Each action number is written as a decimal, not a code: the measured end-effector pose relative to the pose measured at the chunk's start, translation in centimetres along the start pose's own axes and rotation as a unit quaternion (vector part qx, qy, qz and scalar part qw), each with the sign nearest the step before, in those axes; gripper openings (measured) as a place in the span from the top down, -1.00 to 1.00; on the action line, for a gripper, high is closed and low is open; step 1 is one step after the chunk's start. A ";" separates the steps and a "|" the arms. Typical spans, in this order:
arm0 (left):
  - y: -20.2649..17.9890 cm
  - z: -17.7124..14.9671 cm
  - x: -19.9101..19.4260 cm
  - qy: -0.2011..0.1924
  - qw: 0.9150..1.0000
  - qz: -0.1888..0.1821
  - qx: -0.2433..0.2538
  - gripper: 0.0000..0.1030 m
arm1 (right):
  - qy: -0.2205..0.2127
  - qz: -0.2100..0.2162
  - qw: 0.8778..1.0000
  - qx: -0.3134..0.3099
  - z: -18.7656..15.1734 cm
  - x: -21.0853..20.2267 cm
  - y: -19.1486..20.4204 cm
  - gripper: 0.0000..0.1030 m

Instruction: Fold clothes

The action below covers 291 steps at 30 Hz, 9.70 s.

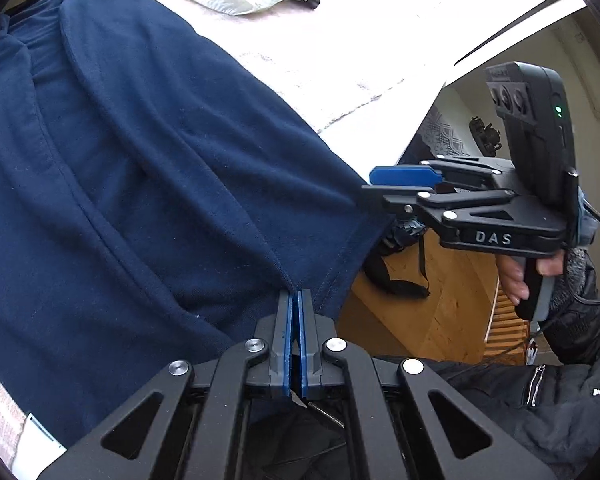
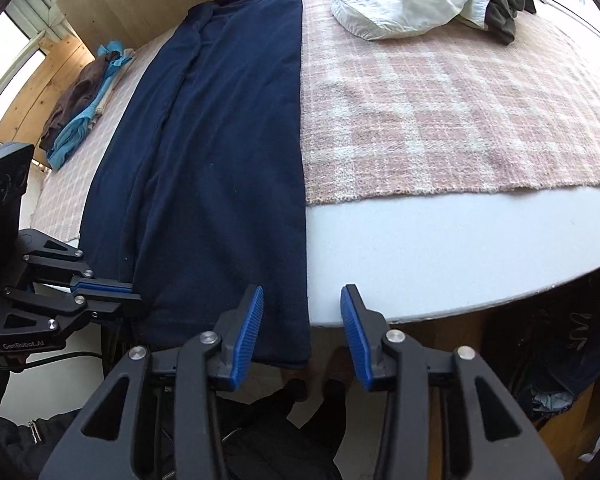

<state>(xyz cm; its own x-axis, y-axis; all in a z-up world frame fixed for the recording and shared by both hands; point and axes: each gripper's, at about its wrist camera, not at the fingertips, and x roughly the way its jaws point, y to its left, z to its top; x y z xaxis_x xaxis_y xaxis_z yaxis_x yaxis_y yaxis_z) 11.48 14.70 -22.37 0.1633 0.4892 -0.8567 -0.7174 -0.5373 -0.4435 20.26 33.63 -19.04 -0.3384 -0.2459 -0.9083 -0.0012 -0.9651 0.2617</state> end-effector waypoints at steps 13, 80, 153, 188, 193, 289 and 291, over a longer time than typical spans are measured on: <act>1.9 -2.0 -3.1 -0.021 0.998 -0.004 -0.056 0.78 | -0.031 -0.044 0.990 -0.133 1.9 -0.8 5.4 0.22; 4.1 -12.3 -8.5 -0.169 0.875 0.236 -0.388 0.28 | 0.123 0.133 0.959 -0.217 12.9 2.6 1.9 0.21; 22.5 2.8 -13.3 -0.172 0.951 0.082 -0.242 0.29 | 0.031 0.118 0.991 -0.050 28.4 6.6 -1.5 0.23; 26.9 8.6 -9.0 -0.076 0.980 0.174 -0.064 0.18 | 0.043 0.049 0.994 -0.092 28.0 11.8 -0.7 0.17; 26.0 9.1 -9.1 -0.087 0.978 0.183 -0.039 0.22 | 0.033 0.060 0.995 -0.078 28.1 11.2 -1.6 0.17; 46.4 26.8 -11.8 -0.161 0.949 0.239 -0.130 0.24 | -0.028 0.035 0.969 -0.241 59.3 22.8 -1.1 0.08; 46.2 26.8 -11.7 -0.161 0.949 0.240 -0.129 0.22 | -0.028 0.030 0.966 -0.254 59.4 22.7 -0.6 0.08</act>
<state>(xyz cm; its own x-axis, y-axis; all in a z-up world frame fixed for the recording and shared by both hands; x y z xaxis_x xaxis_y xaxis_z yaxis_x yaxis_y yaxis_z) -41.73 2.49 -25.78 -0.3855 0.3090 -0.8694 -0.4604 -0.8810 -0.1090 -43.37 33.99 -20.43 -0.3730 -0.3118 -0.8739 0.4780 -0.8718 0.1071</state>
